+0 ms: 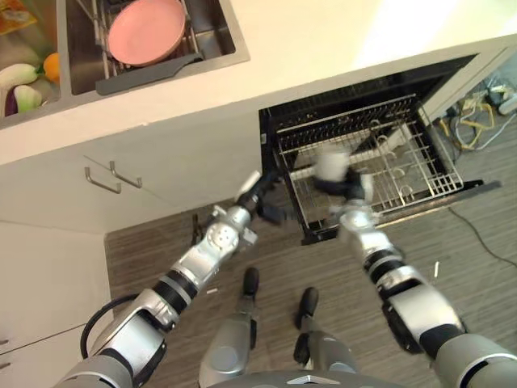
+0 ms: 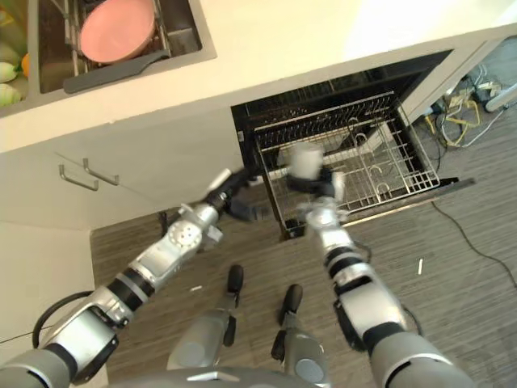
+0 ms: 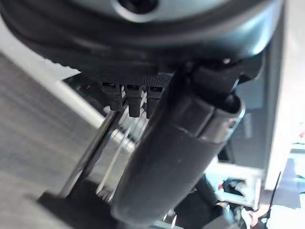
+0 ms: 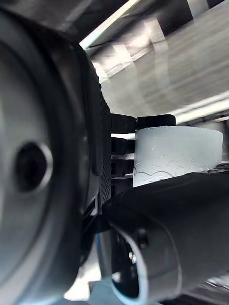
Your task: Place the dishes in the dishwasher.
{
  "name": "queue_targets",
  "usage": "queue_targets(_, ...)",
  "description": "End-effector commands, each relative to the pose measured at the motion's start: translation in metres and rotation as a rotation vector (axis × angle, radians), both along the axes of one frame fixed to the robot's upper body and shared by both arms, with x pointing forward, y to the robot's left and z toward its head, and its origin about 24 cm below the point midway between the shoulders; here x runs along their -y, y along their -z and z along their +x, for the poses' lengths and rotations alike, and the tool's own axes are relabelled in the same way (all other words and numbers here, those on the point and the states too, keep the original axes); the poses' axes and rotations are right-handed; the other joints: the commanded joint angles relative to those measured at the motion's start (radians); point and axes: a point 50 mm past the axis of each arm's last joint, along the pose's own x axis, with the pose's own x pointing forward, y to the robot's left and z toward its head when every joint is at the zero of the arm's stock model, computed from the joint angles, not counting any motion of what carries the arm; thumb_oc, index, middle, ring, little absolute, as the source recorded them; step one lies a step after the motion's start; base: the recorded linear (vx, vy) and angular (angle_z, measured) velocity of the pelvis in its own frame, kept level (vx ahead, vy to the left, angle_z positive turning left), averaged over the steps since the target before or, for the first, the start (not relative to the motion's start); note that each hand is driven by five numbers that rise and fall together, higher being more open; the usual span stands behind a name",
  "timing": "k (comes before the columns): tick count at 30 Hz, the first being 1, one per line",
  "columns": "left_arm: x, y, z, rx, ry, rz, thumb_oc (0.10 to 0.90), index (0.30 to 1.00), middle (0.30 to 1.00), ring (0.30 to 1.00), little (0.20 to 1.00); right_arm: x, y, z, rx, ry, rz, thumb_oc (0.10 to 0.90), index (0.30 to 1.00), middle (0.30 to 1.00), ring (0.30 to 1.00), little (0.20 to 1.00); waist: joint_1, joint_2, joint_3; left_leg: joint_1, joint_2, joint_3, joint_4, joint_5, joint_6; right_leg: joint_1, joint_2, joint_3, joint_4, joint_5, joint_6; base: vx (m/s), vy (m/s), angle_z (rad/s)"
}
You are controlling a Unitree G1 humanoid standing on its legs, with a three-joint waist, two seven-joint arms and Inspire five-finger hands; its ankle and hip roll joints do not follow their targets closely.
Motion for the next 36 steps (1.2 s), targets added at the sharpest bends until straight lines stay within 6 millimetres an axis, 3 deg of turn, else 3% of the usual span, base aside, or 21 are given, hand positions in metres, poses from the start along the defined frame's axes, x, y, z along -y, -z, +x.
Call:
queue_targets(1,0.039,-0.039,-0.002,0.193,0.133,-0.107,0.8,0.9,0.9,0.9,0.9,0.023,-0.09,0.022,0.293,0.093,-0.11,0.4,0.3,0.3,0.3,0.3,-0.016,0.026,-0.076,0.005,0.055,-0.016,-0.009,-0.03,-0.095,0.02,-0.045,0.018,0.013,-0.06,0.095,0.01,0.03,-0.25)
queue_targets(6,0.041,-0.06,0.007,0.282,0.101,-0.124,0.8,0.9,0.9,0.9,0.9,0.019,-0.091,0.023,0.299,0.087,-0.123,0.4,0.3,0.3,0.3,0.3,-0.036,0.029,-0.073,-0.007,0.048,-0.005,-0.009,-0.038,-0.089,-0.005,-0.049,0.042,0.013,-0.054,0.099,0.01,0.022,-0.17)
queue_targets(12,0.038,-0.069,0.01,0.313,0.079,-0.147,0.8,0.9,0.9,0.9,0.9,0.004,-0.08,0.028,0.229,0.0,-0.126,0.4,0.3,0.3,0.3,0.3,-0.038,0.033,-0.069,-0.012,0.044,0.004,-0.009,-0.039,-0.086,-0.024,-0.05,0.063,0.014,-0.045,0.098,0.0,0.012,-0.14)
queue_targets(15,0.037,-0.069,0.01,0.308,0.077,-0.15,0.8,0.9,0.9,0.9,0.9,-0.002,-0.076,0.029,0.212,-0.022,-0.121,0.4,0.3,0.3,0.3,0.3,-0.038,0.035,-0.067,-0.012,0.044,0.006,-0.009,-0.039,-0.085,-0.027,-0.049,0.066,0.014,-0.043,0.097,0.0,0.003,-0.09)
queue_targets(19,0.028,-0.062,0.009,0.296,0.043,-0.136,0.8,0.9,0.9,0.9,0.9,-0.027,-0.055,0.03,0.142,-0.115,-0.115,0.4,0.3,0.3,0.3,0.3,-0.029,0.044,-0.058,-0.015,0.04,0.001,-0.009,-0.035,-0.085,-0.029,-0.048,0.059,0.014,-0.044,0.092,-0.01,-0.008,-0.06)
queue_targets(25,0.006,-0.04,0.005,0.282,-0.011,-0.003,0.8,0.9,0.9,0.9,0.9,-0.032,-0.034,0.026,0.042,-0.161,-0.16,0.4,0.3,0.3,0.3,0.3,-0.01,0.047,-0.05,-0.019,0.042,-0.01,-0.009,-0.029,-0.092,-0.024,-0.047,0.043,0.013,-0.047,0.092,0.0,-0.019,0.04)
queue_targets(26,-0.001,-0.035,0.003,0.284,-0.024,0.038,0.8,0.9,0.9,0.9,0.9,-0.03,-0.029,0.025,0.017,-0.161,-0.168,0.497,0.446,0.446,0.446,0.446,-0.008,0.046,-0.049,-0.019,0.043,-0.012,-0.009,-0.028,-0.093,-0.021,-0.046,0.038,0.013,-0.048,0.092,0.0,-0.025,0.17)
queue_targets(27,-0.008,-0.03,0.002,0.281,-0.038,0.074,0.8,0.9,0.9,0.9,0.9,-0.027,-0.024,0.023,-0.013,-0.156,-0.166,0.8,0.9,0.9,0.9,0.9,-0.004,0.045,-0.048,-0.019,0.044,-0.014,-0.009,-0.027,-0.095,-0.018,-0.045,0.032,0.013,-0.049,0.091,-0.01,-0.046,0.23)
queue_targets(28,-0.028,-0.015,-0.003,0.261,-0.09,0.156,0.8,0.9,0.9,0.9,0.9,-0.022,-0.016,0.02,-0.051,-0.143,-0.157,0.8,0.9,0.9,0.9,0.9,0.006,0.043,-0.045,-0.018,0.047,-0.017,-0.009,-0.026,-0.096,-0.013,-0.044,0.025,0.013,-0.051,0.091,0.0,-0.047,0.21)
queue_targets(32,-0.077,0.018,-0.023,0.234,-0.242,0.34,0.8,0.9,0.9,0.9,0.9,-0.016,0.006,0.006,-0.095,-0.141,-0.198,0.8,0.9,0.9,0.9,0.9,0.024,0.031,-0.044,-0.007,0.053,-0.024,-0.009,-0.026,-0.1,0.007,-0.041,0.01,0.013,-0.059,0.089,0.01,-0.052,0.16)
queue_targets(34,-0.096,0.039,-0.035,0.191,-0.275,0.464,0.8,0.9,0.9,0.9,0.9,-0.015,0.013,-0.001,-0.081,-0.14,-0.217,0.8,0.9,0.9,0.9,0.9,0.027,0.024,-0.049,0.003,0.058,-0.025,-0.009,-0.029,-0.102,0.019,-0.04,0.002,0.013,-0.064,0.089,0.01,-0.036,0.11)
queue_targets(35,-0.096,0.039,-0.035,0.191,-0.275,0.464,0.8,0.9,0.9,0.9,0.9,-0.015,0.013,-0.001,-0.081,-0.14,-0.217,0.8,0.9,0.9,0.9,0.9,0.027,0.024,-0.049,0.003,0.058,-0.025,-0.009,-0.029,-0.102,0.019,-0.04,0.002,0.013,-0.064,0.089,0.02,-0.046,0.07)
queue_targets(36,-0.121,0.07,-0.052,0.064,-0.347,0.557,0.8,0.9,0.9,0.9,0.9,-0.009,0.018,-0.009,-0.072,-0.133,-0.226,0.8,0.9,0.9,0.9,0.9,0.031,0.018,-0.05,0.02,0.065,-0.025,-0.009,-0.033,-0.101,0.037,-0.04,-0.006,0.013,-0.069,0.088,0.03,-0.052,0.07)
